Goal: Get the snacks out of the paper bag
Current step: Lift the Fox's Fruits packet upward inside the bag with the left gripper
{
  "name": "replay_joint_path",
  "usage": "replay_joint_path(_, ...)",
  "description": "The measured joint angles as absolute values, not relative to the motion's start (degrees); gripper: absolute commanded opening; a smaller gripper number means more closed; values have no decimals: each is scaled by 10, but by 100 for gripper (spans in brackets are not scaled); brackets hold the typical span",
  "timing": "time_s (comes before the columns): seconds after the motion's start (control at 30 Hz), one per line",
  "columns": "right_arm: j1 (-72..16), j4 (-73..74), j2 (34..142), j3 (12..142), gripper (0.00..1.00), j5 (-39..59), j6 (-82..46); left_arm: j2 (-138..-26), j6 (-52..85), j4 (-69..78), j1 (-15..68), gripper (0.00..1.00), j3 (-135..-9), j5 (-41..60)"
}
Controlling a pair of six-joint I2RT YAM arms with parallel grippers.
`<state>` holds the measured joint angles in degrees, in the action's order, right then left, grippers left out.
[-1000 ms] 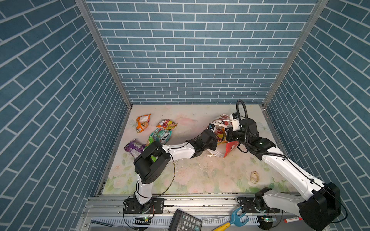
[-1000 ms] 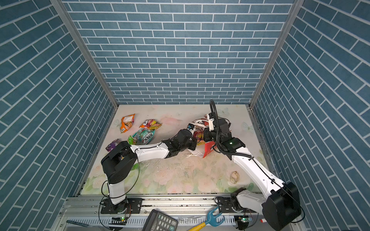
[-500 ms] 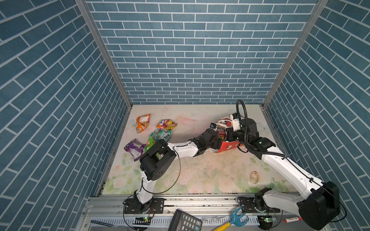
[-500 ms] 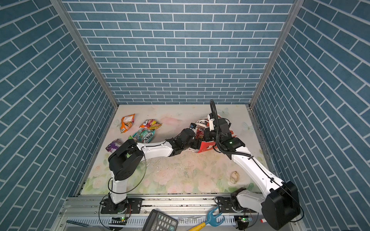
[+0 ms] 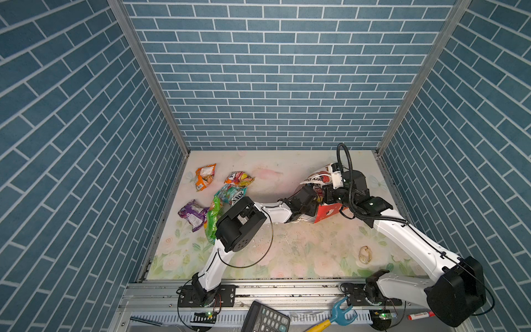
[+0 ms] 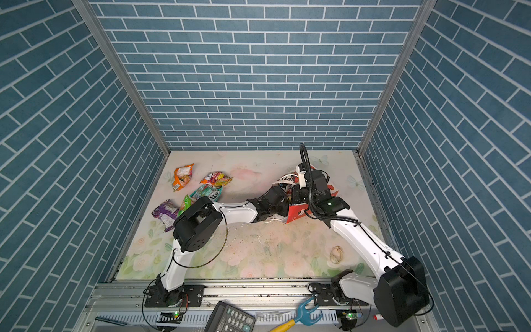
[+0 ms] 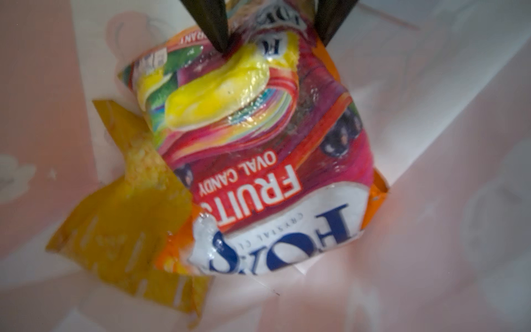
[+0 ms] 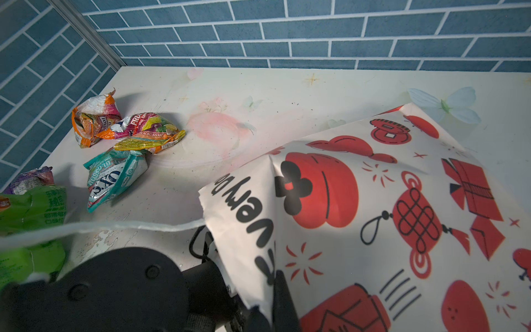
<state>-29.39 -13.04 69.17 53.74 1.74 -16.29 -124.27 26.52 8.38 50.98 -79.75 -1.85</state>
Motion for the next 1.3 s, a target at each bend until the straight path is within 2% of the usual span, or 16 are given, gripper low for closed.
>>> replay_joint_path(0.2, -294, -130, 693, 537, 0, 17, -163, -1244, 269, 84, 505, 16, -803, -10)
replay_joint_path(0.37, -294, -130, 693, 537, 0, 17, -163, -1243, 271, 86, 505, 10, -802, -10)
replay_joint_path(0.43, -294, -130, 694, 537, 0, 17, -163, -1236, 272, 90, 505, 2, -794, -10)
replay_joint_path(1.3, -295, -127, 696, 537, 0, -20, -167, -1149, 277, 125, 494, 0, -698, 10)
